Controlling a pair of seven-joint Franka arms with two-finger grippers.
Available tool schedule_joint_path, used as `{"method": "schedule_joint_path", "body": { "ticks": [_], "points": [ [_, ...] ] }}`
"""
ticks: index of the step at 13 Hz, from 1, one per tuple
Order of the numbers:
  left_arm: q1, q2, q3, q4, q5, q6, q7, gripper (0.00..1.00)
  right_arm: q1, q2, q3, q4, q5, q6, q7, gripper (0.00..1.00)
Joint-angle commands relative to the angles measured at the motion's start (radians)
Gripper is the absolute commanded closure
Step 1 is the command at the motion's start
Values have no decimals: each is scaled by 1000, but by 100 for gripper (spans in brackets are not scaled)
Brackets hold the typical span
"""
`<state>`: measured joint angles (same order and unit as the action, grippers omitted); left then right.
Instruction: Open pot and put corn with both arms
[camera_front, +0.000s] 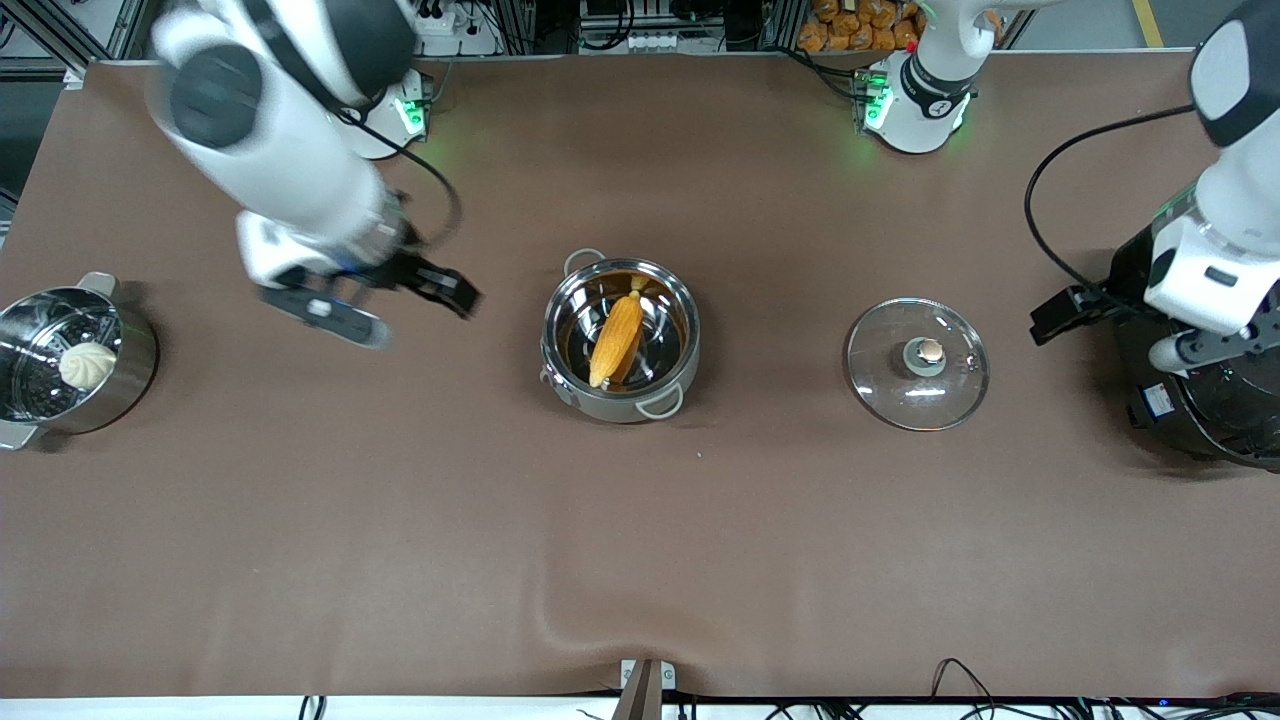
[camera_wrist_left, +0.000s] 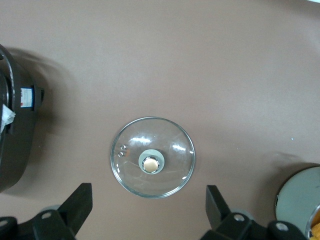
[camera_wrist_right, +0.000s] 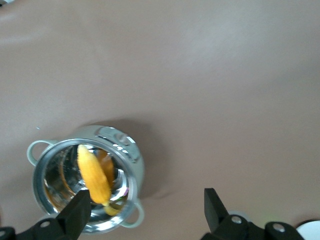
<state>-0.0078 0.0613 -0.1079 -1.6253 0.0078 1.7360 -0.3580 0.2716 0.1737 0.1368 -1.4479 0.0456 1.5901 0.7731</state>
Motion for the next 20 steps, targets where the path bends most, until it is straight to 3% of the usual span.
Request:
{"method": "schedule_joint_path", "body": {
  "ticks": [1,2,4,8,20],
  "points": [
    [8,-37,-13,11,-6,-65,24,0,-127,-86,6,-11,-3,-76,-255,0],
    [8,-37,-12,36,-6,-93,24,0,-162,-101,-32,-8,-1,-90,-350,0],
    [5,-23,-6,96,-11,-153,30,0,-152,-124,-168,-11,2,-104,-518,0],
    [11,-34,-6,91,-8,-177,91,0,-173,-141,-296,-22,-1,-96,-754,0],
    [43,-63,-35,65,-12,-217,132,0,-170,-181,-287,-92,-47,-108,-782,0]
  ]
}}
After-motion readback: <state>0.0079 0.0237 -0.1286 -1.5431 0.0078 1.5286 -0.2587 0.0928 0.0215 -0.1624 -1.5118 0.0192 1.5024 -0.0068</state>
